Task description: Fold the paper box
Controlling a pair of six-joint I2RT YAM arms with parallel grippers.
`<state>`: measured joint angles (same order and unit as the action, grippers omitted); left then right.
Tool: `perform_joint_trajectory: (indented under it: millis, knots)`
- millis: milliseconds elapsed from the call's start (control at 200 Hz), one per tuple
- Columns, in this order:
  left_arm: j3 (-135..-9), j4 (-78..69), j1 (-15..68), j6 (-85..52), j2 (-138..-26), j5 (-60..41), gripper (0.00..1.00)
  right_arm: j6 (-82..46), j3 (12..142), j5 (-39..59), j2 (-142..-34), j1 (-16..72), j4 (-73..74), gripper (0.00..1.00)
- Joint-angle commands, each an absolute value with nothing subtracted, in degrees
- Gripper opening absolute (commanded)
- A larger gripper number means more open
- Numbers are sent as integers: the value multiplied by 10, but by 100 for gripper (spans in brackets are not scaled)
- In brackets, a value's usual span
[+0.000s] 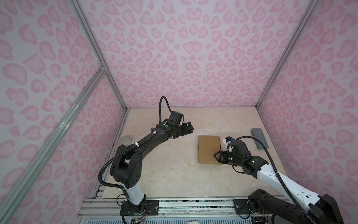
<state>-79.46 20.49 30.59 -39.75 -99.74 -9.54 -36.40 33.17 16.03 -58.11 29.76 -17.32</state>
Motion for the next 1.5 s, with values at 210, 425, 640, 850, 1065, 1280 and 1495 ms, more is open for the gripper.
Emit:
perform_joint_trajectory:
  millis: [210, 425, 640, 850, 1065, 1280, 1495]
  knots:
    - [-931, 268, 351, -272, -1067, -28, 97, -393, 299, 159, -574, 334, -104, 46]
    - [-1025, 313, 369, -219, -1124, 18, 97, -402, 283, 158, -571, 346, -81, 46]
    - [-1065, 302, 360, -266, -1098, 125, 97, -399, 280, 148, -545, 352, -75, 45]
    - [-993, 217, 326, -268, -996, 3, 97, -394, 277, 142, -517, 353, -76, 45]
    - [-921, 99, 296, -263, -975, -95, 98, -403, 269, 142, -527, 366, -51, 45]
    - [-1083, 263, 362, -138, -1099, 52, 97, -407, 263, 134, -539, 381, -35, 45]
    - [-1197, 357, 388, -116, -1230, 93, 97, -421, 238, 134, -555, 397, 0, 45]
